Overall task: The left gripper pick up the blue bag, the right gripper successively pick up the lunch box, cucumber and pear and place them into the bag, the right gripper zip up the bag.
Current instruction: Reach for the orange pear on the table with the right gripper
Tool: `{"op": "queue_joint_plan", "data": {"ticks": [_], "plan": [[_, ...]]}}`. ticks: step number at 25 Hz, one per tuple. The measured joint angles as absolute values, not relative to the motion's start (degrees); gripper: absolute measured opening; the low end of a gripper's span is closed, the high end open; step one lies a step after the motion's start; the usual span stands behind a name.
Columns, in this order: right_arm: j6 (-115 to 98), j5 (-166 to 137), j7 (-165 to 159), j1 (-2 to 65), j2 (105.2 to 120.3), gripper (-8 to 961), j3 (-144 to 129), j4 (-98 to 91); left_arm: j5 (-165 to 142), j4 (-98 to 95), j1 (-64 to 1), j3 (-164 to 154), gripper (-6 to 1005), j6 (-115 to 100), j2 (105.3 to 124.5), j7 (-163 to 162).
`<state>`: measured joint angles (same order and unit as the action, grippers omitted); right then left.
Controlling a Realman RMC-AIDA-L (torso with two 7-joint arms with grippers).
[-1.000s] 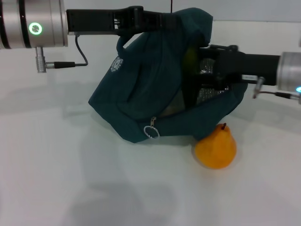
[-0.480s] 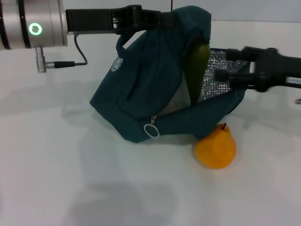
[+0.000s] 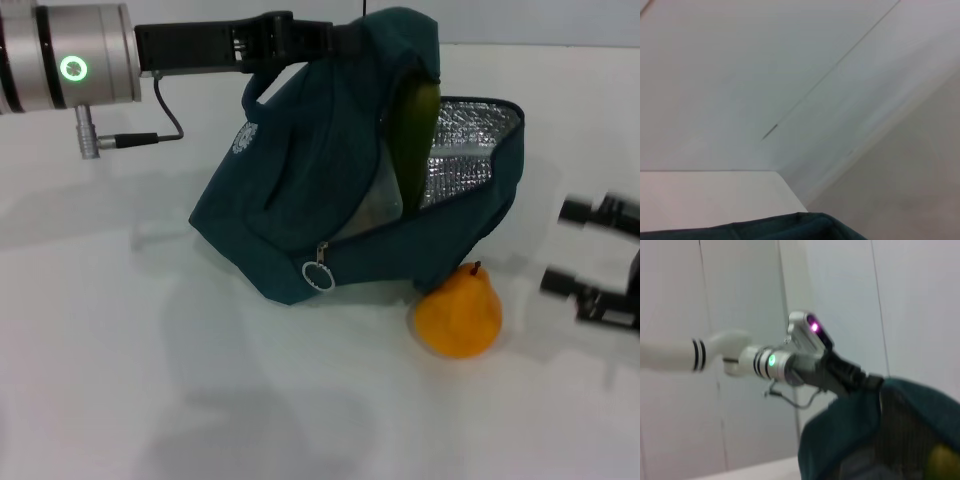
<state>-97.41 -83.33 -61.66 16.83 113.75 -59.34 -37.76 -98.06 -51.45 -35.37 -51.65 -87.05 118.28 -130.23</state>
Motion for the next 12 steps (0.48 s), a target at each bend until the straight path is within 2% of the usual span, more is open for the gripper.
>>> {"op": "queue_joint_plan", "data": {"ticks": [2, 7, 12], "plan": [[-96.3, -83.5, -56.7, 16.2, 114.39, 767, -59.8, -34.7, -98.1, -50.3, -35.7, -51.2, 67, -86.8, 118.24, -129.6], [-94.3, -80.5, -44.1, 18.5, 115.08, 765, -60.0, -23.8, -97.9, -49.6, -35.8, -51.1, 67, -86.6, 118.07, -128.8], [-92.3, -80.0, -41.4, 20.3, 115.42, 762, -60.2, -21.0, -97.9, -49.6, -35.7, -51.1, 67, -86.6, 118.15, -128.6]]}}
